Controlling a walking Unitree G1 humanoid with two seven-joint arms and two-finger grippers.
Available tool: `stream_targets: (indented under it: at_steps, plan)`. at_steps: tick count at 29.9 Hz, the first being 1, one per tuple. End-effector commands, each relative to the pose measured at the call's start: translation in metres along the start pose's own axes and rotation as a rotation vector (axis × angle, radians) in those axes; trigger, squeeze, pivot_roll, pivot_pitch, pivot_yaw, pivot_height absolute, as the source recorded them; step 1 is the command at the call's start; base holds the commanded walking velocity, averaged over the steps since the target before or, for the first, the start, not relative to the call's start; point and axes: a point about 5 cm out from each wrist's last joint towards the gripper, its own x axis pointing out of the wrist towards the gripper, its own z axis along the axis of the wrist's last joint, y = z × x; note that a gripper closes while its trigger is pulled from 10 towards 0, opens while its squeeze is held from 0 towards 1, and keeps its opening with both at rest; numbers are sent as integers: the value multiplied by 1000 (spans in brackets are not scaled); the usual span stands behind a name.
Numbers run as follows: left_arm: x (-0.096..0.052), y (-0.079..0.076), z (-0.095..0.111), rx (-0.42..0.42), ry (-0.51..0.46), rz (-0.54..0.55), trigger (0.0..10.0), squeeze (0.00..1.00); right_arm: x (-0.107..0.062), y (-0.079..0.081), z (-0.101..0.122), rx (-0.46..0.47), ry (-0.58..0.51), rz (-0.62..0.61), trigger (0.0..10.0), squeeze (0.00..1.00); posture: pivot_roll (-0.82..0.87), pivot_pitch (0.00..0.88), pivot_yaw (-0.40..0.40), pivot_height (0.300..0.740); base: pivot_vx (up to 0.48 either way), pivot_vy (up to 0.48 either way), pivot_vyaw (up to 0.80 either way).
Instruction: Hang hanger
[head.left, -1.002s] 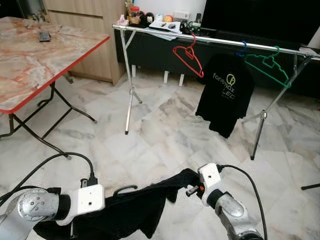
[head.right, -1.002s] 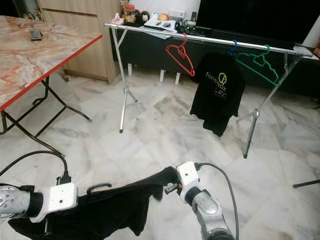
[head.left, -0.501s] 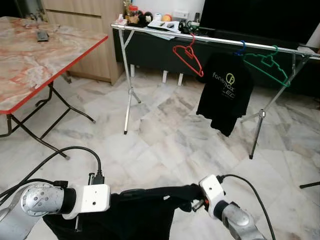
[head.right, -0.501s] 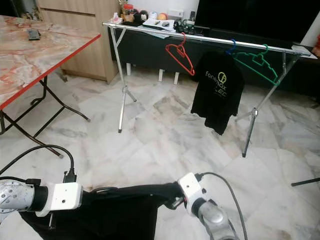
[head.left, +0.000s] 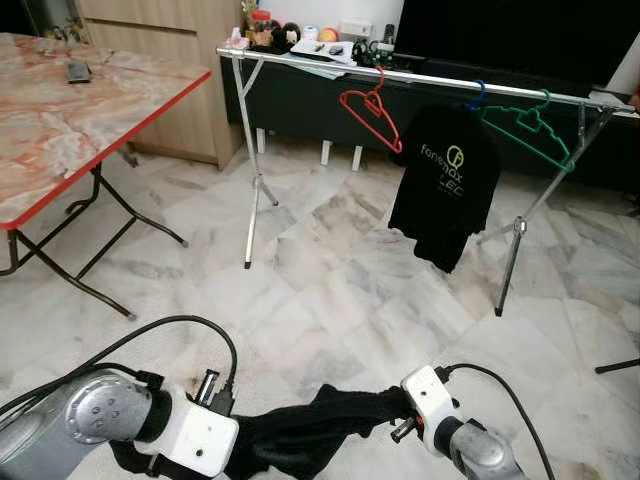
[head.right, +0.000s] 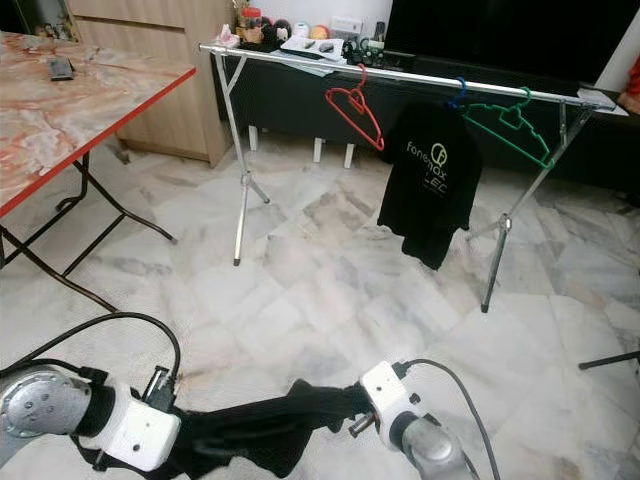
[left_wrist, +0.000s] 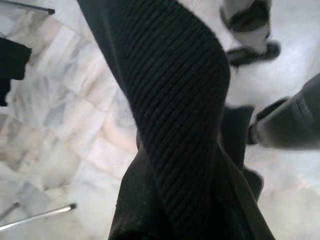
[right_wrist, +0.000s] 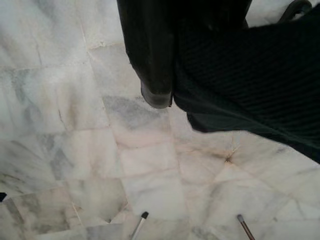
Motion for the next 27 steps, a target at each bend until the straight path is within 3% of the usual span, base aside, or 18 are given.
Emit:
stream_targets:
  at_steps: [1,11,17,20,21,27]
  plan:
    - [2,-9,-10,8,55,-46,10000,0,-11,-21,-7,21,32,-96,0,0,145,116,-91,740,0,0,0]
    - [-2,0,-16,178,50,78,10000,0,-7,-20,-1,-4,41,-75,0,0,154,142,-84,740,0,0,0]
    - [0,0,-8,212,-31,118,10000,0,-9,-16,-11,-114,135,-13,0,0,154,154,-89,740,0,0,0]
    - [2,-8,-6,294,-48,48,10000,0,-10,-13,-17,-127,173,2,0,0,156,157,-89,740,0,0,0]
    - [2,-14,-9,341,-42,-6,10000,0,-9,-11,-18,-173,195,21,0,0,156,157,-89,740,0,0,0]
    - [5,-19,-13,410,-47,-51,10000,0,-7,-6,-18,-217,208,51,0,0,158,162,-80,740,0,0,0]
